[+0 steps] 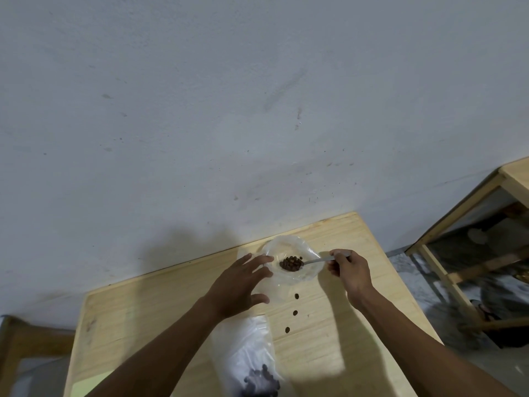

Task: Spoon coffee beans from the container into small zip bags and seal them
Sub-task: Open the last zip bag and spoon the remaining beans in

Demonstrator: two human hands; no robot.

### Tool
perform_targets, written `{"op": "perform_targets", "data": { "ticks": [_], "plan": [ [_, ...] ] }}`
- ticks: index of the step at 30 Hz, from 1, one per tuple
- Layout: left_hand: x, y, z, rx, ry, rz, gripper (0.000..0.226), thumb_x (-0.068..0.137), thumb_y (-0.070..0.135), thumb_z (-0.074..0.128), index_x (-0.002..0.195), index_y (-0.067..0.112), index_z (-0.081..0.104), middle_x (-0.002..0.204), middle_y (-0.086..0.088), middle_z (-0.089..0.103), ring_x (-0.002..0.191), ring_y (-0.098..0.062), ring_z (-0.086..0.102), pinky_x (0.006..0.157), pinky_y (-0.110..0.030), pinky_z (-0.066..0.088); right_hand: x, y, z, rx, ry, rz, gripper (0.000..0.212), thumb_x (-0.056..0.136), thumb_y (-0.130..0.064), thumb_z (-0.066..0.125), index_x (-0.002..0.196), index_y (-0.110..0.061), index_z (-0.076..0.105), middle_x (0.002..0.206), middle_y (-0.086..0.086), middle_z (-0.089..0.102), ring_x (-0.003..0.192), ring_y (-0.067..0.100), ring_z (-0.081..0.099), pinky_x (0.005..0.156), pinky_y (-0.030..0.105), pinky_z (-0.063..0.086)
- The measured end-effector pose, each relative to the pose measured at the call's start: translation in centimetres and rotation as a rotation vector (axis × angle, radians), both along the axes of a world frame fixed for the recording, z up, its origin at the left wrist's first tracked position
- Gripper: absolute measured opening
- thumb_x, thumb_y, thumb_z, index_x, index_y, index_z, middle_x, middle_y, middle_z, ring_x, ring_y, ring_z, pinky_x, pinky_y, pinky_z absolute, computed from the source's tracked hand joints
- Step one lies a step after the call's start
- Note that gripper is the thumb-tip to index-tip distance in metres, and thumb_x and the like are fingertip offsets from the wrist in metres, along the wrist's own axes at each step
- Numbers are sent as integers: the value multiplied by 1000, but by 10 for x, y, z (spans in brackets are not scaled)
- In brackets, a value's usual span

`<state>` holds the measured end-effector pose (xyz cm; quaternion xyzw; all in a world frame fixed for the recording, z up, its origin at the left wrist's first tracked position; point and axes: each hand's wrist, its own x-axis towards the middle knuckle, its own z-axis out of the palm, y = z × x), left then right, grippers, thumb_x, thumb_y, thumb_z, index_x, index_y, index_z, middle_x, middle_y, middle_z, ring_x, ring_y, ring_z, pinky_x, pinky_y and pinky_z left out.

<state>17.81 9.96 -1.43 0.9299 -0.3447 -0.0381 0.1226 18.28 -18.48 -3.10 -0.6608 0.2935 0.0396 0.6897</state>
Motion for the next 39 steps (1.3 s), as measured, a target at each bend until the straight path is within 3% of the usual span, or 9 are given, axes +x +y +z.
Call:
{"op": "perform_targets", "data": {
  "ticks": [3,8,15,24,29,32,35,39],
  "plan": [
    [-1,-2,3,-50,46,113,52,75,54,74,116,27,57,148,11,46,128,-20,53,112,-35,33,2,1,9,14,-41,-16,18,97,-5,49,94,-4,67,84,13,65,71,22,60,71,30,53],
    [2,-5,7,-204,224,358,60,69,57,79,116,26,58,144,13,48,124,-14,53,102,-36,45,8,3,30,31,-109,-53,17,99,-7,48,93,-7,65,78,12,62,70,22,58,76,34,53],
    [5,-16,16,-386,298,571,63,65,46,86,116,25,56,123,12,53,113,-9,52,95,-29,44,13,3,62,-6,-184,-18,18,99,-8,48,98,-1,65,76,10,61,67,21,58,69,30,51],
    [5,-20,26,-448,332,604,66,64,46,86,119,24,56,118,14,58,110,-7,53,92,-24,42,6,14,80,-93,-211,138,18,99,-13,49,97,-6,66,81,9,64,68,17,60,69,28,49],
    [4,-26,36,-508,341,595,63,64,44,88,115,24,57,112,12,60,102,-5,55,84,-18,43,-5,35,93,-369,-435,394,17,101,-17,51,94,-20,66,83,-8,68,74,5,63,70,15,48],
    [3,-24,40,-508,353,607,58,63,42,88,109,25,58,102,13,63,82,2,59,68,-8,41,-5,39,103,-450,-559,391,15,102,-16,50,96,-21,62,85,-11,66,78,5,61,68,12,44],
    [4,-14,37,-481,369,630,59,61,46,85,107,27,55,89,5,67,65,-3,63,68,-22,51,2,32,107,-434,-600,232,16,103,-17,46,97,-23,58,89,-8,64,80,7,60,70,15,46],
    [9,-2,34,-366,380,617,65,60,51,82,112,29,52,75,9,68,62,-6,63,75,-34,55,7,25,89,-463,-541,80,16,104,-22,43,101,-22,59,93,-4,65,84,12,63,74,24,49]
  ]
}}
